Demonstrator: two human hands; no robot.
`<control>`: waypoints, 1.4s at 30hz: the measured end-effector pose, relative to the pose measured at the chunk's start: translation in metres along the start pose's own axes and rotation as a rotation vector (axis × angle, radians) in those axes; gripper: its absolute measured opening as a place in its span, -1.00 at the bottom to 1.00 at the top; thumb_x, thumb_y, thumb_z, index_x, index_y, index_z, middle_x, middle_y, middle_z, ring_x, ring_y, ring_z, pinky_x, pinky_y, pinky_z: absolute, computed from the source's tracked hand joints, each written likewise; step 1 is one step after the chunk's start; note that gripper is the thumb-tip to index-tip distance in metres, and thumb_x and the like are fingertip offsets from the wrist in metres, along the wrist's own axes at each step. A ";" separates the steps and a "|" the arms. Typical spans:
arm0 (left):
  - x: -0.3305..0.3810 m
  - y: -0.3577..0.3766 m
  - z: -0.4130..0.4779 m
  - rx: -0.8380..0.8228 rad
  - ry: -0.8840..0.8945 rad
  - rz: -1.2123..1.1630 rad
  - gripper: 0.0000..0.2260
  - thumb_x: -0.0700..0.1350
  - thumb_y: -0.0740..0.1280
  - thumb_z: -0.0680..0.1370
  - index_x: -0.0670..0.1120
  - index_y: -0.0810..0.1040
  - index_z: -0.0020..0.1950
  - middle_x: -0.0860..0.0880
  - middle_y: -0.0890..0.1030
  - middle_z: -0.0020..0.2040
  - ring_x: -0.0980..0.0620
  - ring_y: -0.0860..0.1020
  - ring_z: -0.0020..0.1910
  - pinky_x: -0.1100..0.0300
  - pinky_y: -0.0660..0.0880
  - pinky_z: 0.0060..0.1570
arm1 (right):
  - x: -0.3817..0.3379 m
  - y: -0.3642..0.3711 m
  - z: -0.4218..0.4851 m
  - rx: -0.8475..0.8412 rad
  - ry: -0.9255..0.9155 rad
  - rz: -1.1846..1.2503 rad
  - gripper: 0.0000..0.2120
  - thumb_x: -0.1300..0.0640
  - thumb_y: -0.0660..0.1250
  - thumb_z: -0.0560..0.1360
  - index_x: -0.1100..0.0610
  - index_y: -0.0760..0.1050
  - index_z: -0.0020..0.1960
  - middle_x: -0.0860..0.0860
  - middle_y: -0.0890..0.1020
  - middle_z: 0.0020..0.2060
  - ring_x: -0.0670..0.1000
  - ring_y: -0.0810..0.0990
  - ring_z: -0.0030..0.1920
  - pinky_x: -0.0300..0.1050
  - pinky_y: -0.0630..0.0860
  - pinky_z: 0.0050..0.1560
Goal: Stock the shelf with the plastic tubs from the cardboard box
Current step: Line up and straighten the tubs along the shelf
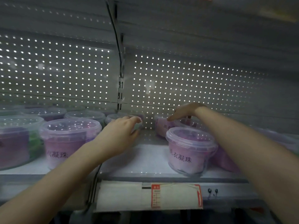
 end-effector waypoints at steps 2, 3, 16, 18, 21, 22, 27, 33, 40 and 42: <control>-0.004 -0.001 0.004 0.013 0.002 -0.045 -0.66 -0.12 0.18 0.59 -0.06 0.37 0.37 -0.11 0.50 0.29 -0.11 0.44 0.26 0.18 0.27 0.12 | 0.005 -0.001 0.014 -0.038 0.001 0.016 -0.47 -0.40 0.42 0.04 -0.06 0.52 -0.16 0.08 0.56 -0.05 0.14 0.61 -0.19 0.10 0.62 -0.08; -0.004 -0.002 0.005 0.011 0.001 -0.056 -0.66 -0.13 0.18 0.58 -0.07 0.38 0.36 -0.11 0.51 0.28 -0.10 0.44 0.26 0.20 0.26 0.09 | 0.006 -0.001 0.018 -0.037 0.000 0.023 -0.46 -0.39 0.44 0.02 -0.05 0.53 -0.17 0.08 0.55 -0.11 0.13 0.60 -0.21 0.11 0.62 -0.10; -0.006 -0.003 0.009 -0.018 0.025 -0.109 -0.65 -0.02 0.21 0.58 0.03 0.37 0.37 -0.01 0.52 0.24 0.01 0.44 0.22 0.27 0.24 0.04 | -0.041 0.010 0.036 0.202 -0.190 0.002 -0.60 -0.12 0.36 0.47 0.10 0.35 -0.38 -0.01 0.38 -0.45 -0.03 0.37 -0.44 -0.21 0.27 -0.45; -0.006 -0.003 0.010 -0.014 0.026 -0.109 -0.64 -0.02 0.22 0.57 0.03 0.36 0.37 -0.02 0.52 0.25 0.00 0.44 0.22 0.25 0.25 0.07 | -0.046 0.011 0.038 0.220 -0.216 -0.039 -0.58 -0.10 0.33 0.50 0.14 0.33 -0.37 0.01 0.36 -0.44 0.05 0.38 -0.39 -0.22 0.23 -0.47; -0.006 -0.004 0.010 -0.016 0.027 -0.099 -0.64 -0.02 0.22 0.58 0.01 0.36 0.37 -0.03 0.51 0.24 -0.01 0.44 0.21 0.28 0.21 0.00 | -0.050 0.010 0.034 0.210 -0.243 -0.112 -0.65 -0.09 0.30 0.52 0.22 0.52 -0.11 0.09 0.43 -0.35 0.07 0.40 -0.28 -0.26 0.20 -0.48; -0.006 -0.004 0.010 -0.017 0.026 -0.097 -0.64 -0.02 0.23 0.58 0.01 0.36 0.37 -0.03 0.51 0.24 -0.02 0.43 0.22 0.27 0.22 0.01 | -0.050 0.010 0.034 0.205 -0.250 -0.120 -0.64 -0.10 0.29 0.52 0.23 0.54 -0.04 0.09 0.44 -0.33 0.07 0.40 -0.28 -0.25 0.21 -0.48; -0.004 -0.004 0.008 -0.037 0.017 -0.092 -0.63 -0.03 0.24 0.57 -0.01 0.35 0.38 -0.05 0.48 0.29 -0.04 0.39 0.28 0.26 0.22 0.09 | -0.044 0.004 0.028 0.114 -0.259 -0.140 -0.60 -0.14 0.26 0.53 0.22 0.56 -0.07 0.08 0.52 -0.27 0.05 0.43 -0.27 -0.20 0.33 -0.31; -0.001 -0.008 0.005 -0.062 -0.013 -0.124 -0.62 -0.01 0.25 0.57 -0.01 0.35 0.38 -0.04 0.48 0.28 -0.01 0.41 0.25 0.25 0.25 0.10 | -0.008 -0.029 -0.020 0.097 -0.267 -0.057 -0.56 -0.23 0.32 0.43 -0.04 0.49 0.22 -0.03 0.60 0.06 0.02 0.59 0.01 -0.05 0.51 0.00; 0.012 -0.013 0.001 -0.054 -0.013 -0.158 -0.64 -0.01 0.26 0.56 -0.02 0.40 0.35 -0.07 0.52 0.23 0.00 0.45 0.16 0.23 0.28 0.05 | 0.047 -0.010 -0.058 -0.162 -0.138 -0.032 -0.31 -0.07 0.46 0.38 -0.09 0.26 0.44 0.09 0.42 0.37 0.10 0.43 0.32 0.21 0.23 0.40; 0.014 -0.015 -0.002 -0.042 -0.010 -0.166 -0.65 0.00 0.26 0.56 -0.01 0.41 0.34 -0.06 0.52 0.21 0.03 0.45 0.05 0.25 0.25 -0.04 | 0.055 -0.009 -0.063 -0.194 -0.142 0.073 -0.21 -0.06 0.51 0.31 -0.10 0.23 0.45 0.07 0.36 0.42 0.09 0.39 0.36 0.16 0.23 0.42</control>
Point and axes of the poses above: each hand's wrist, its own z-axis towards the middle knuckle, its own y-axis out of the palm, x = y × z, the point moved 3 cm from there along z, towards the middle knuckle
